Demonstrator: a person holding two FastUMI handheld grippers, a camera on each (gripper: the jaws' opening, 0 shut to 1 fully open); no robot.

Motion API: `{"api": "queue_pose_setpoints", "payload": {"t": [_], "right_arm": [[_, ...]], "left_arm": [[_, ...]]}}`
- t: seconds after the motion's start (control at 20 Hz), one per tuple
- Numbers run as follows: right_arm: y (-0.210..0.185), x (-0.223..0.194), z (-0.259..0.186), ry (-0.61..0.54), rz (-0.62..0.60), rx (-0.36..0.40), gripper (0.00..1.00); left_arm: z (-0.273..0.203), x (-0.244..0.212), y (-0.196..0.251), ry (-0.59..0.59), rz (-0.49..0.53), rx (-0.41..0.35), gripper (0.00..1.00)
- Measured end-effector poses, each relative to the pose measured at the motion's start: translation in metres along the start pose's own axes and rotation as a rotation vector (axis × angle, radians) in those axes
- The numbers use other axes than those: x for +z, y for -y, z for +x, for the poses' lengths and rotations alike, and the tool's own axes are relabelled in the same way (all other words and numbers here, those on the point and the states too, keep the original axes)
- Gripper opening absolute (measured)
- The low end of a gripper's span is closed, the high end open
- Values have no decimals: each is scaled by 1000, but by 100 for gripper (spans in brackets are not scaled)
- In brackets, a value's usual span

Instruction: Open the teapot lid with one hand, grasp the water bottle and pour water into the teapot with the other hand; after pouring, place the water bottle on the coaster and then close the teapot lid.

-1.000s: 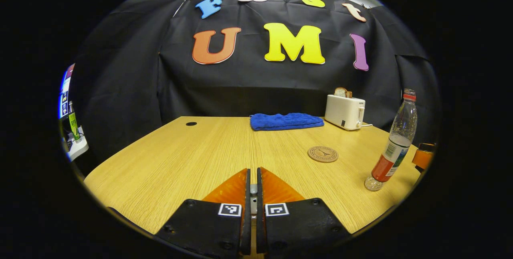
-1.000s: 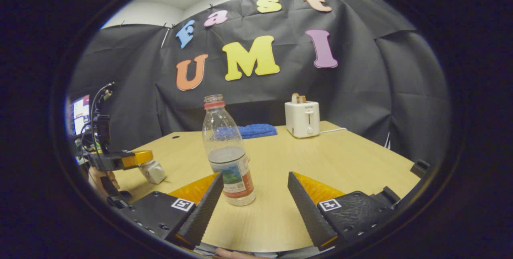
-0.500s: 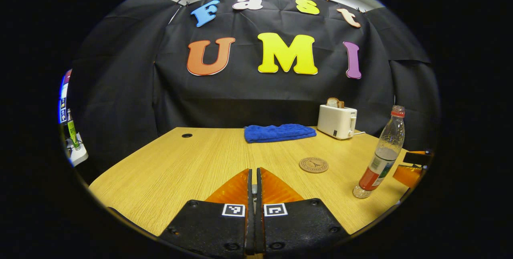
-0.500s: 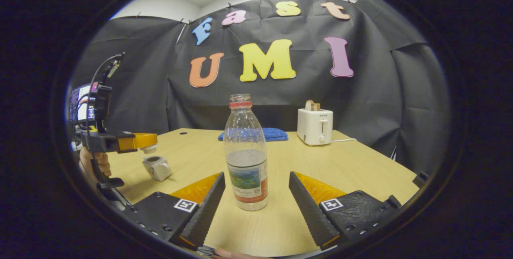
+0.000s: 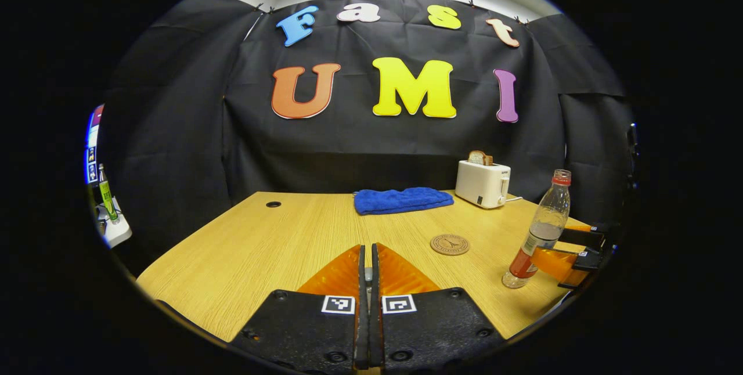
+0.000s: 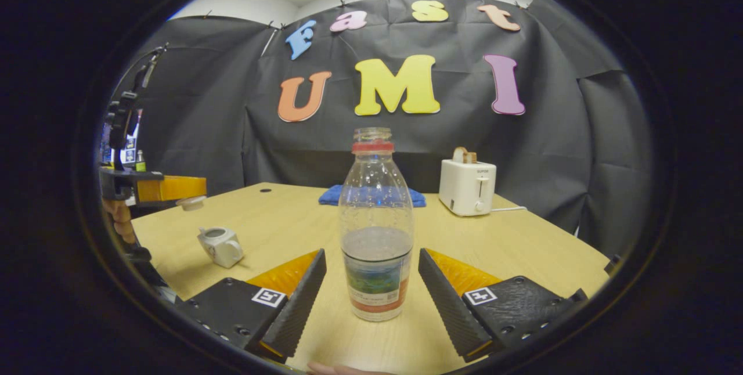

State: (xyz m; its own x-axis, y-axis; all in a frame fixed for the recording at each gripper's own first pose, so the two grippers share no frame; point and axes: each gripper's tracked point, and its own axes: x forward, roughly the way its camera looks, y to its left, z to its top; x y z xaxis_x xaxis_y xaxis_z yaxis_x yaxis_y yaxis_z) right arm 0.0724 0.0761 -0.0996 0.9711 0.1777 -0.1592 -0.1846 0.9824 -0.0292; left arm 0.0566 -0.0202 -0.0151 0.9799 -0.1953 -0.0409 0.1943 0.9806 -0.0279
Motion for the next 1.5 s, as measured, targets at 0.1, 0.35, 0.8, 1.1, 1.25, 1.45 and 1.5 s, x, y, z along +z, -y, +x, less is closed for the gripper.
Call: {"api": "queue_pose_setpoints", "payload": {"t": [0.1,0.35,0.8,1.1,1.25,1.45,1.5], "right_arm": [[2,-3,9,-6,-12,-17,92],[8,0,18,9,-7,-65,80],[-45,19,20,17,-259,-97,74],[-66,20,28,-11,-513,-169,74],[-73,25,32,-4,-676,-212,74],[-82,20,40,-39,-839,-221,74],[-82,22,41,-38,-897,-232,74]], "left_arm": [[-4,-3,-5,-8,8,7,3],[-13,-6,-12,-16,0,-12,3],[-30,-17,-50,-13,-19,6,3],[-40,-30,-76,-11,-32,29,3],[-40,-35,-88,-13,-37,41,3],[-39,-46,-96,-29,-54,35,3],[-39,-47,-96,-31,-55,34,3]]}}
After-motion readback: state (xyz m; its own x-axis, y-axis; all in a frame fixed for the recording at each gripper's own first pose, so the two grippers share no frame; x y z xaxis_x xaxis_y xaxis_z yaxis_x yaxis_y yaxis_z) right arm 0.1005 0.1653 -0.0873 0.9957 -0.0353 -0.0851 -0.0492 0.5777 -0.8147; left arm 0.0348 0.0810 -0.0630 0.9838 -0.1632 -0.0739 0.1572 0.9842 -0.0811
